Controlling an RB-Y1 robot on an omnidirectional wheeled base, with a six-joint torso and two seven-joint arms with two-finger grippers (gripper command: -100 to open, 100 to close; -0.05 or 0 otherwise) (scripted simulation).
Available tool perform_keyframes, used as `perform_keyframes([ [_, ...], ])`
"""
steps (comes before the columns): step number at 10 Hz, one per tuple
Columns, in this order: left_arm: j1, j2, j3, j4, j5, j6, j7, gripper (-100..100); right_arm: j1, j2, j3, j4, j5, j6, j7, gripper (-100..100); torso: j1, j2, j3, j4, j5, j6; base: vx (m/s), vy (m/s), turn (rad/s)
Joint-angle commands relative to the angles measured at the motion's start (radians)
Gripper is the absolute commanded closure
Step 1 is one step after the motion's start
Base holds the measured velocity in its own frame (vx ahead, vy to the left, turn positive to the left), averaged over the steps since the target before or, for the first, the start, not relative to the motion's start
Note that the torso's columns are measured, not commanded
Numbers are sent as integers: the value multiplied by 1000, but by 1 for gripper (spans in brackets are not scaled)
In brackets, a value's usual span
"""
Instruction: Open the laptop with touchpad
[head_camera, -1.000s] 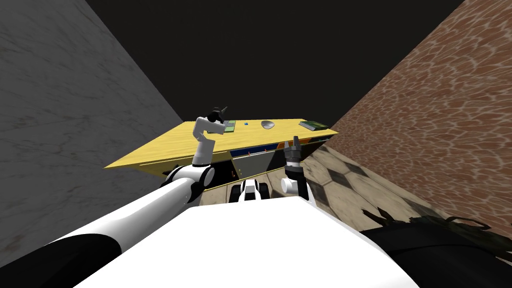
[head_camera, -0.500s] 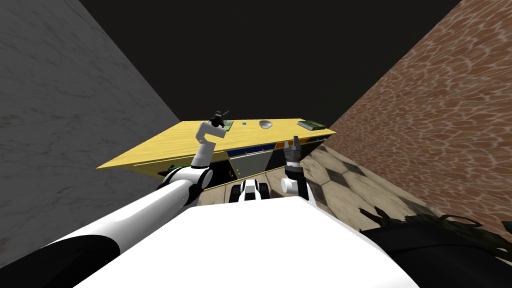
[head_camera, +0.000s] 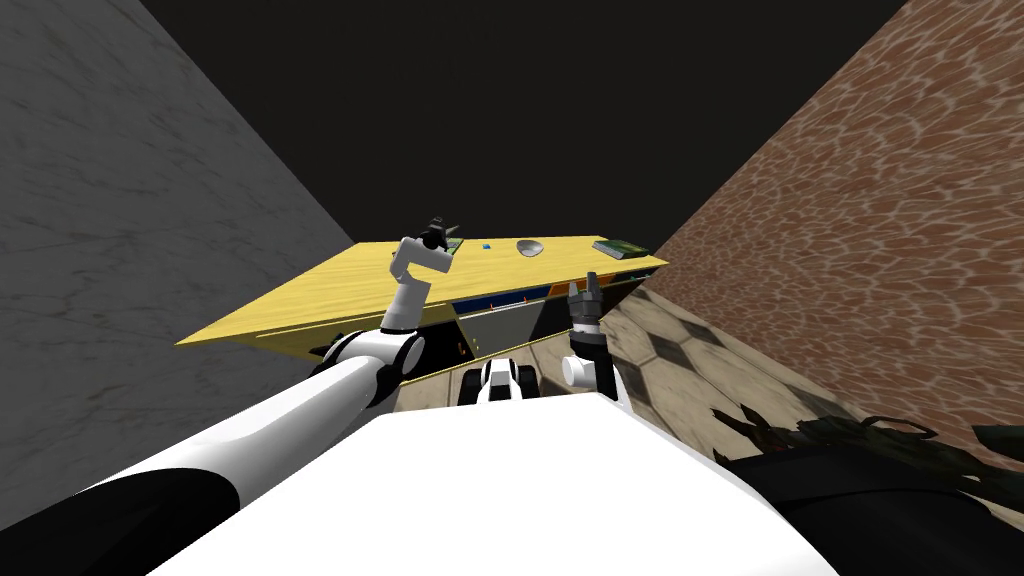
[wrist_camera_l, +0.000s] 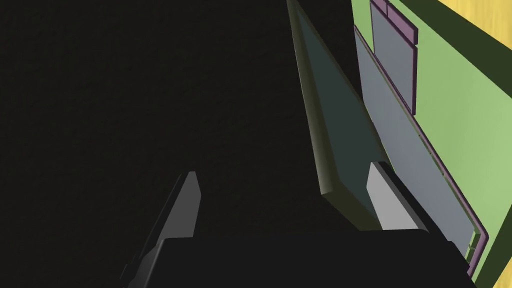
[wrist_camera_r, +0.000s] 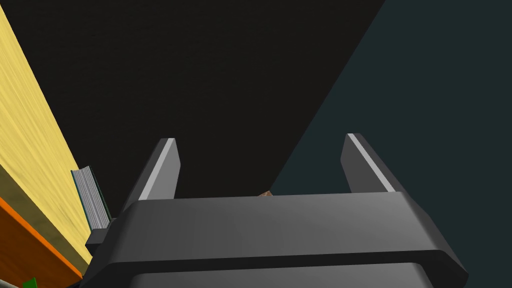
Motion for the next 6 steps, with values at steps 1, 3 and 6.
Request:
perform_keyframes([
  [1,-36,8,-6,-27,4,63,-8,-100,0,0,0,0,0,0,0,0,-2,1,1,1,-1,1,1,52,-56],
  [3,-56,13,-10,-39,8,99,-12,-100,0,0,0,0,0,0,0,0,-4,1,1,0,-1,1,-8,35,-29],
  [6,-46,9,-10,-29,7,93,-10,0,0,0,0,0,0,0,0,0,-3,-1,-1,-1,-1,1,0,4,-2],
])
